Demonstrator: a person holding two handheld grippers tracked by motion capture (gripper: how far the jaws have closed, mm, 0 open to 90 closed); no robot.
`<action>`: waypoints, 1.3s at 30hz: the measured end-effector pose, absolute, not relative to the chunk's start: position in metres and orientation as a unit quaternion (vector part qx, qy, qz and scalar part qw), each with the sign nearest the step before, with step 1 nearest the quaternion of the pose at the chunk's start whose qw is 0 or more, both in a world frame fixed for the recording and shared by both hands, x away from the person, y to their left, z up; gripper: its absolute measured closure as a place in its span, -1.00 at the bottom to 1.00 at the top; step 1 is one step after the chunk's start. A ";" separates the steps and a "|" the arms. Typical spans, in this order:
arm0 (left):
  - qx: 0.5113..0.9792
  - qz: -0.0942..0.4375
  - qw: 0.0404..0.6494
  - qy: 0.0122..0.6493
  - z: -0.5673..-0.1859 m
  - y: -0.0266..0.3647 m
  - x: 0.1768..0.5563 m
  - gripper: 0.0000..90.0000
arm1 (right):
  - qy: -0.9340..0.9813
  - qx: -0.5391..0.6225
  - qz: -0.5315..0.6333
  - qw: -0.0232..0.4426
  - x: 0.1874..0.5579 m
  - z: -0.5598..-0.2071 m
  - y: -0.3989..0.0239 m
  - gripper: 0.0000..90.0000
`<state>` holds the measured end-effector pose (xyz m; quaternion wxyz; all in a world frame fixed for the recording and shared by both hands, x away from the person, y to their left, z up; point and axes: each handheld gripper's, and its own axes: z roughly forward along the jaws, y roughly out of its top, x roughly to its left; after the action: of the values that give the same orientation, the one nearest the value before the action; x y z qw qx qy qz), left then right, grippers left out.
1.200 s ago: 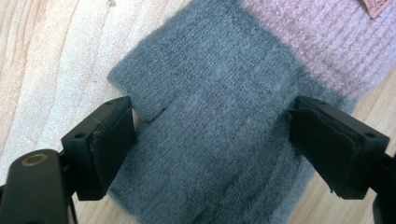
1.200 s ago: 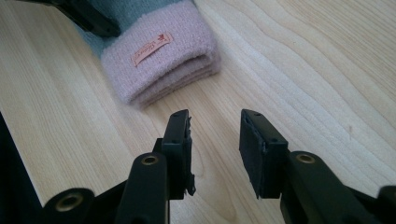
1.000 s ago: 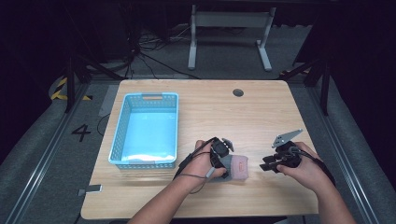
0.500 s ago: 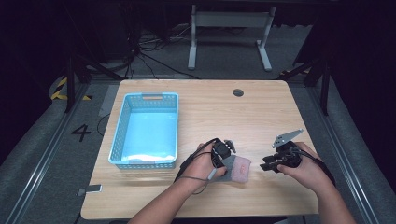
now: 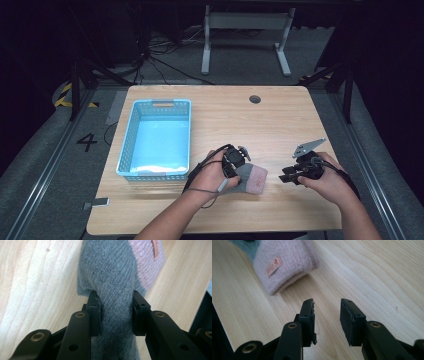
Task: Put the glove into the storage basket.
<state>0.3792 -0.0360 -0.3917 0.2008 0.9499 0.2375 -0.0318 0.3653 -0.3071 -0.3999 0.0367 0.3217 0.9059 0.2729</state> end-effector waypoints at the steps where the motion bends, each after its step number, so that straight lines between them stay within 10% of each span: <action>1: 0.950 -0.031 0.201 0.238 -0.389 -0.034 0.379 0.49 | 0.906 0.322 0.273 0.036 0.365 -0.400 -0.307 0.43; 39: 0.924 0.042 0.240 0.296 -0.318 0.068 0.365 0.48 | 0.922 0.275 0.273 0.017 0.400 -0.400 -0.270 0.43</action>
<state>0.3651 0.0678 -0.3178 0.2396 0.9237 0.2960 0.0425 0.4001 -0.2696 -0.4002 0.0171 0.2749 0.9217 0.2731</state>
